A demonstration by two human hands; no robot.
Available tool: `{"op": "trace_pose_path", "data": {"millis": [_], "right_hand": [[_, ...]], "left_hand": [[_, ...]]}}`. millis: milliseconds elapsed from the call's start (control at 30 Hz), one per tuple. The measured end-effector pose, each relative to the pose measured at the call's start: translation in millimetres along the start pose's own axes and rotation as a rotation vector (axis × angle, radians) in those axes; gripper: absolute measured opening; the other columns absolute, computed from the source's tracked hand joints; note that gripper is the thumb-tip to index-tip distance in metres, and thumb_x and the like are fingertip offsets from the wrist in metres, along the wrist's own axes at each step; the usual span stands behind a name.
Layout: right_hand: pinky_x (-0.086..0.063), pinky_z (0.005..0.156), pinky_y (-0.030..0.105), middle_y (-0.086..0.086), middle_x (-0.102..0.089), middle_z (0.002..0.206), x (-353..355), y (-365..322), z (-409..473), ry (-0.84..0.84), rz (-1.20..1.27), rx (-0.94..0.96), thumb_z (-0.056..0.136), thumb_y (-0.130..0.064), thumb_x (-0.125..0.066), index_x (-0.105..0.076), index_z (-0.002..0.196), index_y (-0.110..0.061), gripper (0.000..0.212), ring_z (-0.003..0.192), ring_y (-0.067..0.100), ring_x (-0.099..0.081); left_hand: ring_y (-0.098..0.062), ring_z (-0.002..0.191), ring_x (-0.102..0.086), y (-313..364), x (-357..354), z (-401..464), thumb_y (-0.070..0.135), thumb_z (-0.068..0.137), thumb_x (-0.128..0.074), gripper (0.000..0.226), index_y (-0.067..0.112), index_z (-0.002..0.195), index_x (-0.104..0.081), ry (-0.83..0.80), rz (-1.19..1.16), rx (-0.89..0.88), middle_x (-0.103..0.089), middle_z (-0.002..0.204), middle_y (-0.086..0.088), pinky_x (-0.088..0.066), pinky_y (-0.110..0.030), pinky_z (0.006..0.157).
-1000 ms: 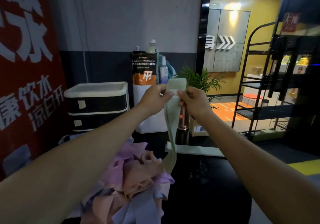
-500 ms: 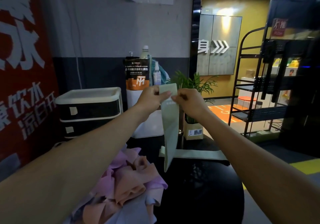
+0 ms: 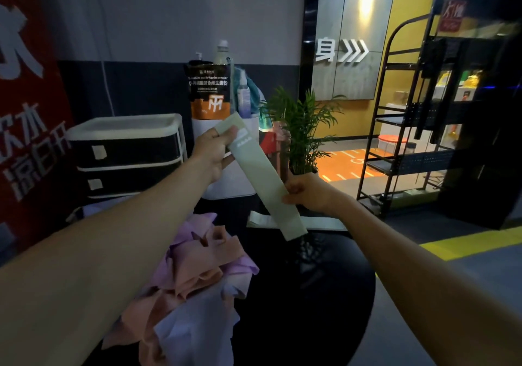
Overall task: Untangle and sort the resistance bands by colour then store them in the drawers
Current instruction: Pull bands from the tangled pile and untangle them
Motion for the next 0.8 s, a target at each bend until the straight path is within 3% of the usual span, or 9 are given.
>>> {"op": "trace_pose_path", "data": {"millis": [67, 167, 300, 367, 433, 500, 567, 700, 800], "right_hand": [[-0.029, 0.068, 0.028, 0.007, -0.039, 0.074, 0, 10, 1, 0.026, -0.008, 0.012, 0.088, -0.003, -0.059, -0.044, 0.073, -0.008, 0.022, 0.075, 0.02, -0.037], [-0.036, 0.069, 0.029, 0.01, -0.052, 0.083, -1, 20, -2, 0.022, 0.045, 0.006, 0.093, -0.008, -0.052, -0.051, 0.082, -0.007, 0.011, 0.08, 0.023, -0.048], [-0.03, 0.06, 0.023, 0.0, -0.044, 0.071, -6, 29, -13, -0.12, -0.107, 0.045, 0.09, -0.011, -0.059, -0.047, 0.069, -0.025, 0.028, 0.063, 0.011, -0.039], [-0.032, 0.058, 0.016, 0.001, -0.048, 0.073, -12, 46, -17, -0.187, -0.182, -0.02, 0.088, -0.011, -0.062, -0.056, 0.078, -0.019, 0.014, 0.064, 0.009, -0.04], [-0.033, 0.053, 0.008, -0.004, -0.047, 0.072, -13, 64, -21, -0.198, -0.176, -0.098, 0.087, -0.006, -0.062, -0.06, 0.086, -0.008, 0.003, 0.063, 0.004, -0.04], [-0.035, 0.055, 0.005, -0.003, -0.049, 0.076, -11, 81, -24, -0.16, -0.11, -0.156, 0.089, -0.001, -0.058, -0.062, 0.095, 0.0, 0.008, 0.069, 0.006, -0.045], [-0.036, 0.057, 0.009, 0.0, -0.052, 0.08, -4, 98, -28, -0.076, -0.002, -0.239, 0.091, -0.004, -0.055, -0.062, 0.097, 0.0, 0.01, 0.076, 0.011, -0.048], [-0.039, 0.059, 0.015, 0.001, -0.051, 0.077, 6, 126, -29, 0.052, 0.184, -0.398, 0.092, -0.01, -0.055, -0.06, 0.099, -0.004, 0.011, 0.075, 0.011, -0.048], [-0.043, 0.06, 0.027, 0.01, -0.054, 0.084, 5, 149, -25, 0.128, 0.348, -0.492, 0.094, -0.009, -0.051, -0.058, 0.098, -0.005, 0.01, 0.08, 0.023, -0.051]], "left_hand": [[-0.008, 0.081, -0.06, -9, 6, 2, 0.014, 0.093, -0.056, 0.007, 0.016, 0.098, -0.061, 0.019, -0.025, 0.035, -0.063, 0.09, 0.006, -0.051, -0.022, 0.065], [-0.008, 0.08, -0.059, -27, 11, 6, 0.016, 0.093, -0.056, 0.005, 0.02, 0.091, -0.059, 0.067, -0.067, 0.087, -0.062, 0.09, 0.005, -0.053, -0.025, 0.073], [-0.009, 0.079, -0.058, -47, 21, 12, 0.016, 0.093, -0.057, 0.004, 0.018, 0.095, -0.059, 0.133, -0.094, 0.12, -0.061, 0.09, 0.004, -0.054, -0.029, 0.08], [-0.01, 0.08, -0.059, -52, 27, 15, 0.016, 0.092, -0.058, 0.008, 0.017, 0.099, -0.06, 0.156, -0.091, 0.129, -0.062, 0.094, 0.003, -0.054, -0.031, 0.083], [-0.011, 0.082, -0.059, -60, 35, 17, 0.016, 0.091, -0.06, 0.022, 0.014, 0.113, -0.059, 0.2, -0.103, 0.143, -0.061, 0.101, 0.001, -0.054, -0.029, 0.075], [-0.012, 0.081, -0.058, -71, 41, 17, 0.015, 0.091, -0.06, 0.026, 0.013, 0.117, -0.057, 0.239, -0.098, 0.161, -0.06, 0.104, -0.001, -0.052, -0.028, 0.071], [-0.013, 0.081, -0.057, -83, 44, 15, 0.014, 0.091, -0.059, 0.02, 0.013, 0.111, -0.055, 0.261, -0.089, 0.19, -0.058, 0.104, -0.002, -0.052, -0.029, 0.07], [-0.019, 0.093, -0.06, -109, 46, 16, 0.014, 0.091, -0.06, 0.03, 0.007, 0.12, -0.055, 0.315, -0.099, 0.251, -0.058, 0.108, -0.005, -0.052, -0.031, 0.074], [-0.015, 0.08, -0.059, -128, 39, 20, 0.009, 0.091, -0.059, 0.018, 0.01, 0.109, -0.056, 0.317, -0.095, 0.28, -0.059, 0.092, -0.003, -0.052, -0.032, 0.074]]}}
Point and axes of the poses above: each hand's wrist, its own z-axis towards the middle knuckle, its own x-axis out of the back of the hand, y = z × x, the point moved 7 cm from there along z, towards the middle knuckle
